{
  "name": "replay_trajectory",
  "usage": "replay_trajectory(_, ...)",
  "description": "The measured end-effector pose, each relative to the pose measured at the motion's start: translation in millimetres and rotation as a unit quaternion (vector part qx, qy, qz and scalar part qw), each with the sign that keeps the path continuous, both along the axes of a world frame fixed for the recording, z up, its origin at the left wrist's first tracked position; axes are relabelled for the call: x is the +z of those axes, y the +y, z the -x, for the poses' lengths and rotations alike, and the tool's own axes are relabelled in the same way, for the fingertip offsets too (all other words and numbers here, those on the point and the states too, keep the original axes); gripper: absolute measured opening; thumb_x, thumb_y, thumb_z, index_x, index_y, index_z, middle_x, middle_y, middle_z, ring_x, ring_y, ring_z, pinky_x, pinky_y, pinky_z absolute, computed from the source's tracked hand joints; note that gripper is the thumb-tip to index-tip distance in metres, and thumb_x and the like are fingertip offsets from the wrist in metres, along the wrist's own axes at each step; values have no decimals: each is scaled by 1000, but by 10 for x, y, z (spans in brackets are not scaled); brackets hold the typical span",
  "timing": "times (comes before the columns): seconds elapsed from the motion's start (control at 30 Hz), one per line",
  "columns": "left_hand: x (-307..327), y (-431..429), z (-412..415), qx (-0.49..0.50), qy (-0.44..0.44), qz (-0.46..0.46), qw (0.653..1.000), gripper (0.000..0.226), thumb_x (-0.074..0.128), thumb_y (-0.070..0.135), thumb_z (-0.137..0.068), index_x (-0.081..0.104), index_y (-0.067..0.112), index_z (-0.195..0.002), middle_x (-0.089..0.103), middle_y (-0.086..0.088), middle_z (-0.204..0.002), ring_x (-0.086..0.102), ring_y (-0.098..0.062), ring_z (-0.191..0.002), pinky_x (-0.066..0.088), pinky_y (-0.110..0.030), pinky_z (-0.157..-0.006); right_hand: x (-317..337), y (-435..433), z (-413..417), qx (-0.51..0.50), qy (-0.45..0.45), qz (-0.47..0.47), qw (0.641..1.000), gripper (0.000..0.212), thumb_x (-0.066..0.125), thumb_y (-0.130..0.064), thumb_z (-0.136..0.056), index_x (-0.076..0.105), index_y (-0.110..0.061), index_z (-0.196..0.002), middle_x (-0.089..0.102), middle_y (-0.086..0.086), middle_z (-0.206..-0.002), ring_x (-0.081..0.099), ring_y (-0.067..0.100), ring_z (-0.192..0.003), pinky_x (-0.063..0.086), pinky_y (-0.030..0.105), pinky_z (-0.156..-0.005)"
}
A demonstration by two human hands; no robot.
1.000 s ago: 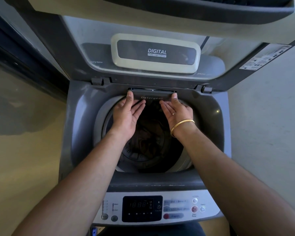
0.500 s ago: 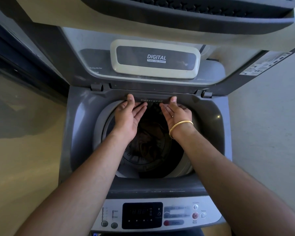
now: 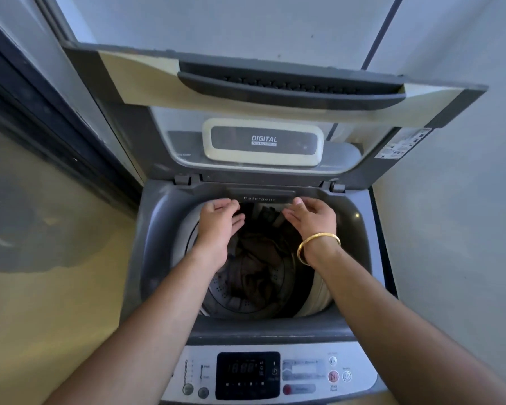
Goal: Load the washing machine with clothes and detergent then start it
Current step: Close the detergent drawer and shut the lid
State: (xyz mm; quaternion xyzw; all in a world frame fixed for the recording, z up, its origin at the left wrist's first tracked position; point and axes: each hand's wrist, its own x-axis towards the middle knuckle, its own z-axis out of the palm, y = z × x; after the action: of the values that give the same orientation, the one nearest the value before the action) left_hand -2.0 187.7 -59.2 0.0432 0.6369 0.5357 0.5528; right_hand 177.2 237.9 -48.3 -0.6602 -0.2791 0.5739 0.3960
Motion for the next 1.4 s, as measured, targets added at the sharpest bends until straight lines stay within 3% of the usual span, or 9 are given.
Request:
replay_trajectory(0.1,327,-92,-20,-54,205,-64,975,9,72,15,-110,68,19,-117,76,-3,-120,78,-29,-118,66,-47,-107,420,-80,-31,60,-119,-107,985,11,69,-21,-103,73,-17,-112,81,3,-96,80,15,-88,66,42,-93)
replay_trajectory(0.17,610,-134,-13,-98,348,-129,923,8,72,16,-110,70,18,-118,75,6,-113,76,-14,-107,66,-43,-103,739,-112,-29,84,-186,-179,962,6,69,-22,-103,73,-22,-107,78,-2,-95,77,12,-86,66,39,-89)
replay_trajectory(0.33,1441,-104,3,-71,684,-294,664,16,74,17,-108,72,5,-118,73,-8,-115,68,-27,-108,55,-34,-97,1547,-118,-39,96,-338,-470,810,7,70,-10,-100,72,-13,-106,62,0,-111,63,14,-93,59,34,-82)
replay_trajectory(0.43,1853,24,16,-40,755,-305,579,25,73,22,-109,72,2,-125,72,-15,-124,68,-33,-117,54,-38,-105,1863,-32,1,91,-403,-546,729,19,70,-13,-100,71,-9,-118,63,10,-120,62,25,-109,56,36,-90)
replay_trajectory(0.5,2009,128,46,-65,779,-291,552,32,71,28,-110,70,5,-132,69,-14,-130,66,-32,-122,56,-42,-109,2004,43,33,109,-455,-552,690,28,70,-20,-100,68,-10,-126,62,11,-125,59,29,-115,52,37,-96)
replay_trajectory(0.6,2127,260,98,-116,783,-269,548,35,69,38,-111,67,11,-133,68,-8,-129,65,-29,-119,55,-45,-107,2117,148,78,176,-510,-519,663,33,68,-29,-100,65,-14,-129,63,8,-124,59,30,-115,54,44,-98)
replay_trajectory(0.8,2217,324,255,-159,802,-266,511,24,73,40,-108,75,15,-109,66,-4,-112,62,-26,-100,55,-41,-88,2180,257,107,219,-575,-493,615,16,69,-27,-101,75,-13,-107,72,5,-103,64,31,-98,55,43,-86)
replay_trajectory(1.1,2190,300,254,-176,804,-243,514,13,73,26,-110,77,15,-104,75,0,-101,71,-25,-96,54,-41,-87,2277,270,144,244,-580,-449,635,16,66,-26,-104,77,-15,-105,77,4,-101,69,29,-98,55,43,-87)
replay_trajectory(1.4,2255,260,251,-200,791,-240,527,18,67,28,-113,77,14,-107,75,-1,-104,68,-24,-95,53,-41,-88,2322,203,134,251,-570,-448,641,17,64,-24,-105,78,-14,-106,76,6,-100,67,30,-96,53,43,-86)
